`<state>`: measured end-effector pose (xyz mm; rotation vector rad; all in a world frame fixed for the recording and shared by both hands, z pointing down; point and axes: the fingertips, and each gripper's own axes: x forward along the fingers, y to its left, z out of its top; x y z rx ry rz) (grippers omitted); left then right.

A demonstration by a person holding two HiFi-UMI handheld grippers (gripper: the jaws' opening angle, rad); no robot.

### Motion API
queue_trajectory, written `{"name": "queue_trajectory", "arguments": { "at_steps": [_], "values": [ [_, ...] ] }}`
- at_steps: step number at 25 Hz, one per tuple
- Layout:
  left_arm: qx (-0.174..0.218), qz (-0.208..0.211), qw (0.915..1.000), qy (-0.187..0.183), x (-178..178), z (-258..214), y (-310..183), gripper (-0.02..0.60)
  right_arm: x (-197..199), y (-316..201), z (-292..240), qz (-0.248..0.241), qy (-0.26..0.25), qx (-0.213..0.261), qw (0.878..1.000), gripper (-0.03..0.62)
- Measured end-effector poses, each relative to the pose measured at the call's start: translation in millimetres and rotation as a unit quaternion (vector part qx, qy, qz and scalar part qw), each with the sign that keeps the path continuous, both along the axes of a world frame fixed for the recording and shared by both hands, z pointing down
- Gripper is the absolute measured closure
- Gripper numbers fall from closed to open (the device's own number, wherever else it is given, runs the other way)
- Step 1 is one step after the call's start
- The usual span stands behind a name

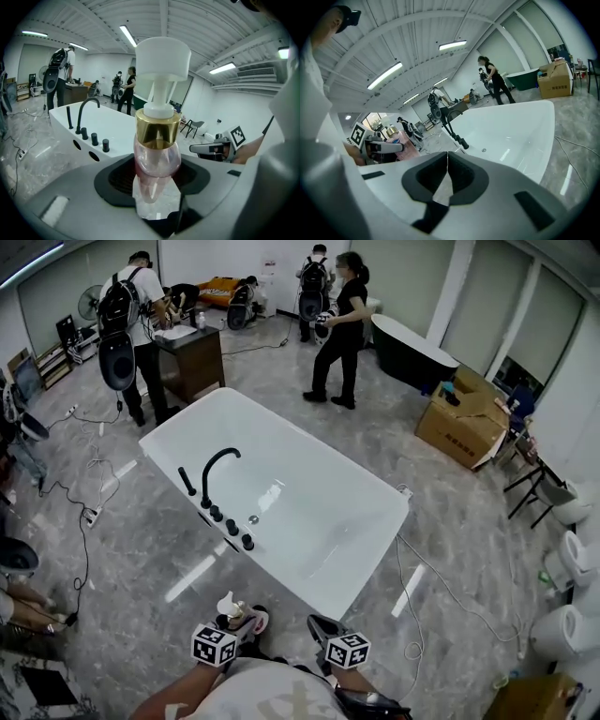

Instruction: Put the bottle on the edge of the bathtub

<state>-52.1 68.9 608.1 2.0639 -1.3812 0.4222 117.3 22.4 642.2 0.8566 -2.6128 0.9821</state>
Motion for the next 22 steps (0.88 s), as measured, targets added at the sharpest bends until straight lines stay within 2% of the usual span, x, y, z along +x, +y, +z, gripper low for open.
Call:
{"name": "queue_trajectory", "arguments": {
  "at_steps": [10,22],
  "values": [
    [0.0,0.062,0.9981,-0.004,1.1,2.7,-76.5,0.362,7.6,-46.2,2.4,0.055,0.008,-0.008,0.998,0.588],
    [-0.007,0.116,0.9933,-0.005,-36.1,9.4,-153.2,0.362,-22.6,-107.4,0.7,0.101,0.019,-0.009,0.995,0.588]
  ]
}}
